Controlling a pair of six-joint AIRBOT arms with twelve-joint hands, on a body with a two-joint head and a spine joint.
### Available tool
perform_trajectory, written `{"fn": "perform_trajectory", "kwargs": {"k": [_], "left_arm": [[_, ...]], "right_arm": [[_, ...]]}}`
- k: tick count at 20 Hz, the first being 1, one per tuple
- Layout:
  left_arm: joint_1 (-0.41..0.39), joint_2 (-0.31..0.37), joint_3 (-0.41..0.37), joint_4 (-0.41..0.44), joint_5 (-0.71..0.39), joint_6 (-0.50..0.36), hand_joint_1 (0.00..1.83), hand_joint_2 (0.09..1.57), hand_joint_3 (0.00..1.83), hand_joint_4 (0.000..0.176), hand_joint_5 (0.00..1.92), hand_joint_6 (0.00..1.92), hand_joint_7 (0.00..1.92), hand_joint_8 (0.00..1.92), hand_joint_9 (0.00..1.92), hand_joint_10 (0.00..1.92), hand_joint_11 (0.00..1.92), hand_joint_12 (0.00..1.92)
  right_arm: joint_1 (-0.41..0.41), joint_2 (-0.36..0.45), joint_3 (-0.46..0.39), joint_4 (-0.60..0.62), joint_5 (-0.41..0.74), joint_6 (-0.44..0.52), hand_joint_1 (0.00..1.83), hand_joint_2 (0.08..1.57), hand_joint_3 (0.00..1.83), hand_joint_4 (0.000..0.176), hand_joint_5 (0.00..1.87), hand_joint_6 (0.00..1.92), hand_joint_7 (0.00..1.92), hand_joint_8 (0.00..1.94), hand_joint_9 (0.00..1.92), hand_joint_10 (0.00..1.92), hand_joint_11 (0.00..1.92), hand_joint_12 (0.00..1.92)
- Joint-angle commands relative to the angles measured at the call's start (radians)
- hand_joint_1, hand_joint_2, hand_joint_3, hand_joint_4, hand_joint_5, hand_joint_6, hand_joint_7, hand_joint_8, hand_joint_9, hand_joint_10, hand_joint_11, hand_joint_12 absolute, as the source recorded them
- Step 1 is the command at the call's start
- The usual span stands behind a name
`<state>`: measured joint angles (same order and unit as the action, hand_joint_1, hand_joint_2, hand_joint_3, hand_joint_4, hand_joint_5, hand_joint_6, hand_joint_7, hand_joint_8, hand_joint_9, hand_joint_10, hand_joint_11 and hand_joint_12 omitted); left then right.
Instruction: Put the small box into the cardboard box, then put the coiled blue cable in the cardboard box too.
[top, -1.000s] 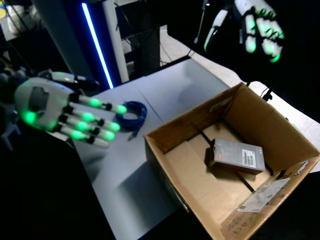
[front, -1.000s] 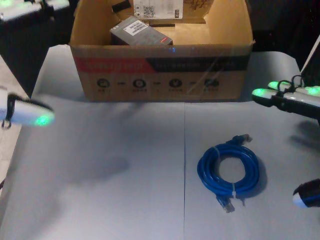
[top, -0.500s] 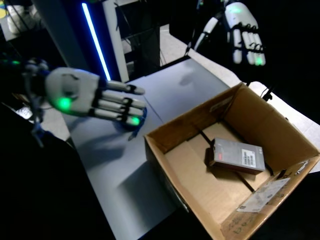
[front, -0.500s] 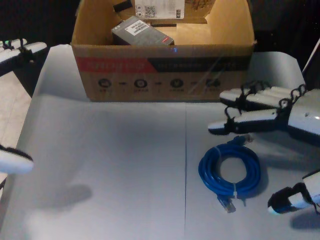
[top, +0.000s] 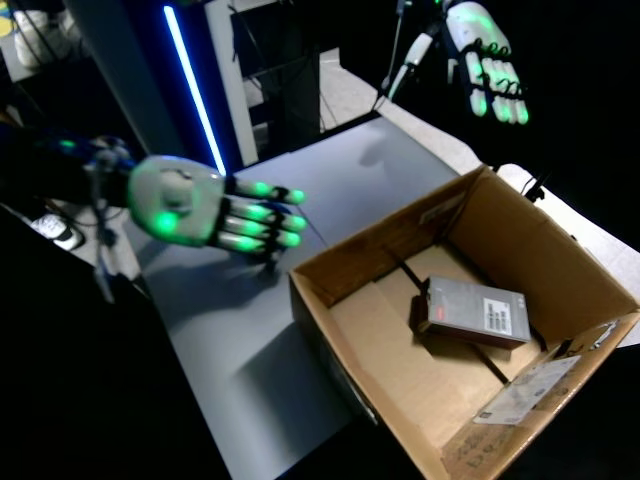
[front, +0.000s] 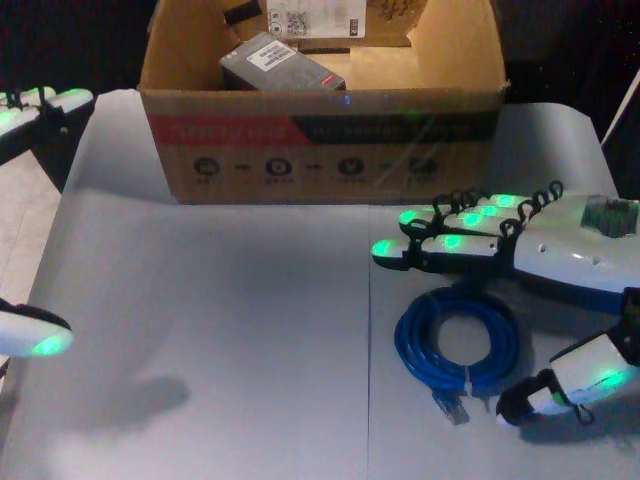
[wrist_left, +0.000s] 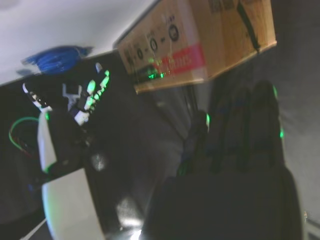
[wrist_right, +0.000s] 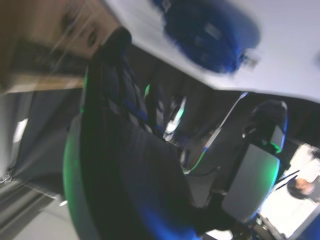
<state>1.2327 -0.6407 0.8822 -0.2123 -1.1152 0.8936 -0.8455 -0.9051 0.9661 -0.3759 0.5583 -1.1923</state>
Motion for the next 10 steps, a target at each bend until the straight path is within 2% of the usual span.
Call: {"fn": "perform_trajectory", "kwargs": {"k": [1, 3, 7, 9, 10], "left_arm": [[-0.003, -0.004, -0.002, -0.024, -0.121, -0.002, 0.8, 0.71, 0.0, 0.168, 0.01, 0.0, 0.0, 0.0, 0.0, 0.0, 0.0, 0.0], [-0.003, -0.008, -0.003, -0.025, -0.122, -0.003, 0.8, 0.71, 0.0, 0.176, 0.02, 0.01, 0.0, 0.0, 0.0, 0.0, 0.0, 0.0], [-0.003, -0.011, -0.003, -0.029, -0.133, -0.004, 0.73, 0.74, 0.01, 0.173, 0.02, 0.0, 0.0, 0.0, 0.0, 0.0, 0.0, 0.0], [-0.003, -0.012, -0.005, -0.029, -0.134, -0.005, 0.75, 0.74, 0.01, 0.163, 0.0, 0.0, 0.0, 0.0, 0.0, 0.0, 0.0, 0.0], [-0.003, -0.014, -0.005, -0.029, -0.135, -0.006, 0.78, 0.75, 0.01, 0.166, 0.0, 0.0, 0.0, 0.0, 0.0, 0.0, 0.0, 0.0]], "right_arm": [[0.01, -0.009, 0.005, 0.01, 0.078, 0.003, 0.93, 0.79, 0.0, 0.176, 0.11, 0.01, 0.0, 0.0, 0.01, 0.0, 0.0, 0.76], [0.011, -0.029, 0.02, 0.005, 0.061, 0.003, 0.94, 0.78, 0.0, 0.176, 0.12, 0.01, 0.0, 0.0, 0.02, 0.0, 0.0, 0.78], [0.021, -0.063, 0.052, -0.008, 0.003, 0.003, 0.93, 0.8, 0.0, 0.176, 0.16, 0.01, 0.0, 0.0, 0.05, 0.0, 0.0, 0.86], [0.026, -0.075, 0.061, -0.025, -0.02, 0.003, 0.96, 0.82, 0.0, 0.176, 0.21, 0.01, 0.02, 0.0, 0.06, 0.0, 0.0, 0.86], [0.028, -0.083, 0.066, -0.032, -0.031, 0.003, 0.95, 0.82, 0.0, 0.176, 0.26, 0.01, 0.06, 0.0, 0.09, 0.01, 0.0, 0.93]]}}
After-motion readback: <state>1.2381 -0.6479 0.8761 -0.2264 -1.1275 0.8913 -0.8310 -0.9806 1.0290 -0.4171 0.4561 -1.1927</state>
